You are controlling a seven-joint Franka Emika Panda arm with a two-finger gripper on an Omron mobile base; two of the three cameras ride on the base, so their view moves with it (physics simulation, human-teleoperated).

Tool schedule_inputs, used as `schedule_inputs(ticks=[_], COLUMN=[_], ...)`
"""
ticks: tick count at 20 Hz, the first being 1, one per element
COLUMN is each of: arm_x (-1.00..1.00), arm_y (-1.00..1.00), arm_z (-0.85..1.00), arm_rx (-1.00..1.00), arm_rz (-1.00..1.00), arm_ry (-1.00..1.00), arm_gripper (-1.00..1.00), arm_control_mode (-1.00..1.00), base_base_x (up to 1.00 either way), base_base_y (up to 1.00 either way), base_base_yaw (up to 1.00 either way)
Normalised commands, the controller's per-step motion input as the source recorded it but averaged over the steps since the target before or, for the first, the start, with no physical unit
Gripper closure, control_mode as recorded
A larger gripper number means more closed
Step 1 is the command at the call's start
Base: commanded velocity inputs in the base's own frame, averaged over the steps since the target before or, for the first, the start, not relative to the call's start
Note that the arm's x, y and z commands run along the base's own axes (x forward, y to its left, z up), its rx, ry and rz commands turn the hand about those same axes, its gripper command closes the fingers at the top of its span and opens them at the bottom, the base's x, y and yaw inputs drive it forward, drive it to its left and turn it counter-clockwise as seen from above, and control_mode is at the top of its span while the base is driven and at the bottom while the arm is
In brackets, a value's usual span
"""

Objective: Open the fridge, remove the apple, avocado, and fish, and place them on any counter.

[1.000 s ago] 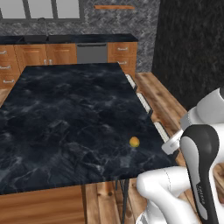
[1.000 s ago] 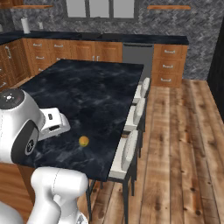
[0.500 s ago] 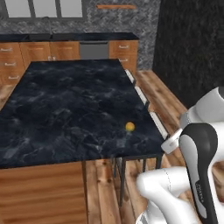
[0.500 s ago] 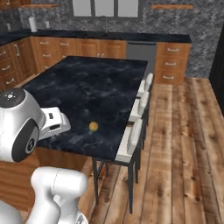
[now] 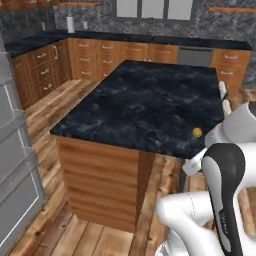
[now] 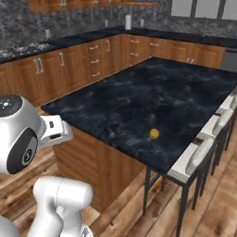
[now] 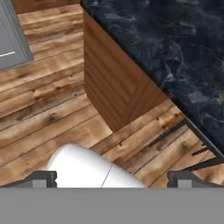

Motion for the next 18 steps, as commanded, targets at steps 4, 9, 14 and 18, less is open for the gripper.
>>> schedule_inputs(ticks=[4, 9, 14, 18], arm_x=[0.00, 0.00, 0.00, 0.00], arm_y=[0.00, 0.00, 0.00, 0.00], arm_z=[0.00, 0.00, 0.00, 0.00], arm_rx=[0.00, 0.00, 0.00, 0.00], arm_rz=[0.00, 0.00, 0.00, 0.00], arm_ry=[0.00, 0.00, 0.00, 0.00], arm_gripper=[-1.00, -1.00, -1.00, -1.00], arm_control_mode=[1.00, 1.00, 1.00, 1.00], base_base_x=[-0.01, -0.01, -0.01, -0.01], base_base_y=[0.00, 0.00, 0.00, 0.00], base_base_yaw=[1.00, 1.00, 1.00, 1.00])
